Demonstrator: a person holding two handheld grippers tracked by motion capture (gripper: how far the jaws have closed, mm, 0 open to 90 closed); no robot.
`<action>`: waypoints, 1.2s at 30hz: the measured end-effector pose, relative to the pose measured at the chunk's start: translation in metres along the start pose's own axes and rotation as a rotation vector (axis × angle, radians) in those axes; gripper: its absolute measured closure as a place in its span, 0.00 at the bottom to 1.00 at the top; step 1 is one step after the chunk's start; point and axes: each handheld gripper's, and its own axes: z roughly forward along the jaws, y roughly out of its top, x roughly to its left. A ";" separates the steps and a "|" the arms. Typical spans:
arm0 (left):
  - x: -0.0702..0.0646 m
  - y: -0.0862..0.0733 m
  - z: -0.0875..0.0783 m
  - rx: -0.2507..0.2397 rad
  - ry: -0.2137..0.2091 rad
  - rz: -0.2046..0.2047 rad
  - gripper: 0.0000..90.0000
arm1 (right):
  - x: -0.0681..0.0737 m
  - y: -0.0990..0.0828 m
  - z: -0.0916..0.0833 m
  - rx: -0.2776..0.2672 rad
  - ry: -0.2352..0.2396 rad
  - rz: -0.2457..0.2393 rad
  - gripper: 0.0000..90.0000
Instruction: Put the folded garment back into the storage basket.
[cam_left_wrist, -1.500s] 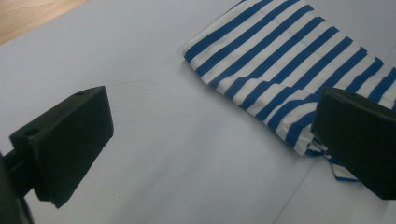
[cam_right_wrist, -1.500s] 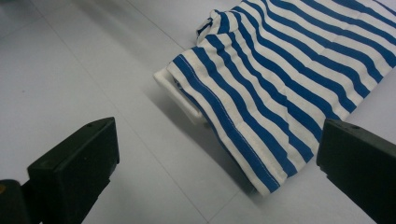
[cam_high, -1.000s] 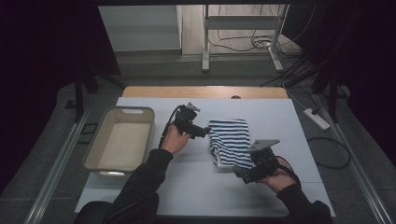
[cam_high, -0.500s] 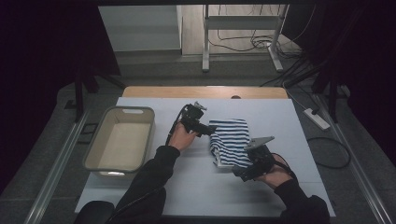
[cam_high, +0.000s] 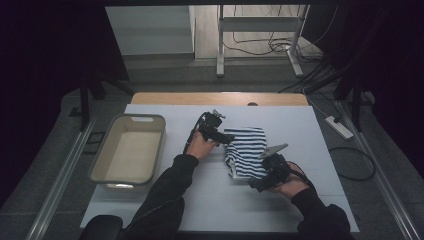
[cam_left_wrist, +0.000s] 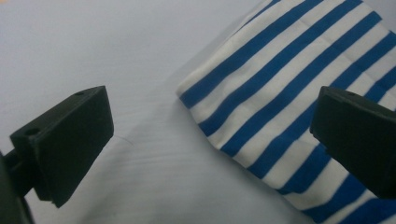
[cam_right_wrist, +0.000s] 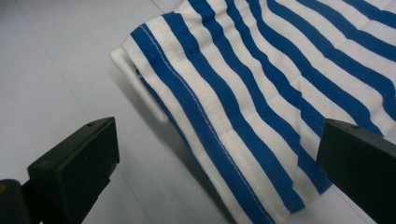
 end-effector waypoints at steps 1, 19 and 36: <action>0.000 0.001 0.002 0.004 0.002 0.001 0.00 | 0.000 0.000 0.002 0.005 -0.004 -0.006 0.00; 0.001 -0.003 0.026 0.074 0.044 0.018 0.00 | 0.004 -0.004 0.024 0.078 -0.057 -0.122 0.00; -0.006 -0.004 0.018 0.048 -0.002 0.064 0.35 | -0.003 0.000 0.015 0.076 -0.102 -0.081 0.35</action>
